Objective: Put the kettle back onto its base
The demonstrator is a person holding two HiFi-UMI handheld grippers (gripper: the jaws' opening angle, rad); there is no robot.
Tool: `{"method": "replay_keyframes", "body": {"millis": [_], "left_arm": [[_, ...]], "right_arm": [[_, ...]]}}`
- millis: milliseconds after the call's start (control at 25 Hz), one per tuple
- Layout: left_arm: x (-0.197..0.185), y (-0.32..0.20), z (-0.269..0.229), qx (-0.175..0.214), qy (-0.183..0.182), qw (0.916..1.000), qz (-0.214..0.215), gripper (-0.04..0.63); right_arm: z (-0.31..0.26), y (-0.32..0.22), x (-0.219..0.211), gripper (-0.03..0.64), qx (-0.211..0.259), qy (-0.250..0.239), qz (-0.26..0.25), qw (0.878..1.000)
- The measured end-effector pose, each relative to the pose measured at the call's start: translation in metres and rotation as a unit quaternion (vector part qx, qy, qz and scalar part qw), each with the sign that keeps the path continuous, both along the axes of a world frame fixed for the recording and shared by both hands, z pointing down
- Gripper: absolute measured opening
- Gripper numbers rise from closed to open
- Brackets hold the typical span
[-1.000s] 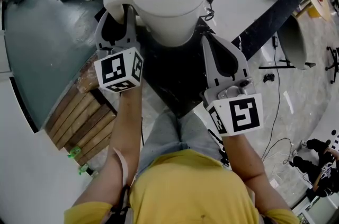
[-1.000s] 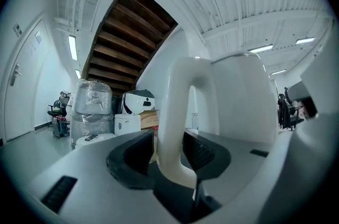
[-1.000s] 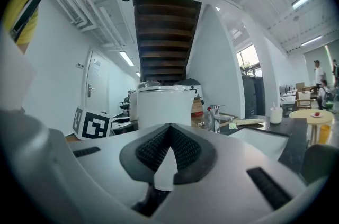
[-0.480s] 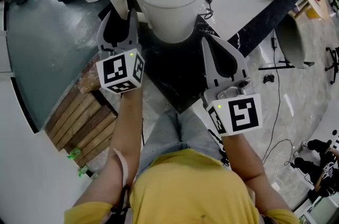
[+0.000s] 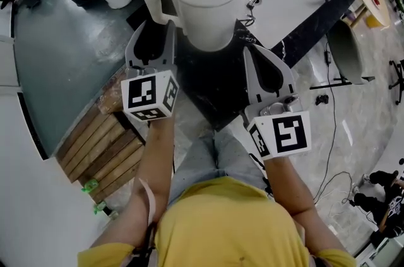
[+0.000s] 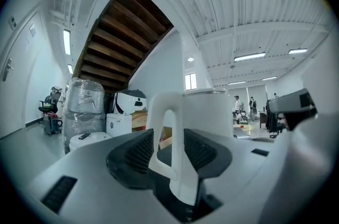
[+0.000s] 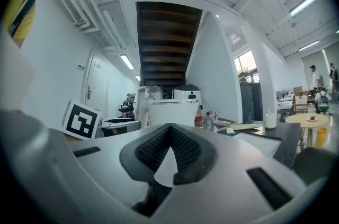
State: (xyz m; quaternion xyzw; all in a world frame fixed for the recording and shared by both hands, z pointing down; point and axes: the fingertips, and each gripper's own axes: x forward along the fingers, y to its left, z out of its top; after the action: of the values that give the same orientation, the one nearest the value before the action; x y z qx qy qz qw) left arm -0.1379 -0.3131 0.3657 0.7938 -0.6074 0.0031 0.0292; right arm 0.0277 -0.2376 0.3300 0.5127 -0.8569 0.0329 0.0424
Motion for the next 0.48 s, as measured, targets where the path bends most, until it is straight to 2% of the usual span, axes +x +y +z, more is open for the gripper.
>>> {"method": "replay_keyframes", "body": {"millis": [480], "left_arm": [[0.035, 0.065, -0.04, -0.007, 0.019, 0.9966, 0.079, 0.176]], "right_arm": [[-0.019, 0.028, 0.008, 0.015, 0.018, -0.002, 0.007, 1.0]]}}
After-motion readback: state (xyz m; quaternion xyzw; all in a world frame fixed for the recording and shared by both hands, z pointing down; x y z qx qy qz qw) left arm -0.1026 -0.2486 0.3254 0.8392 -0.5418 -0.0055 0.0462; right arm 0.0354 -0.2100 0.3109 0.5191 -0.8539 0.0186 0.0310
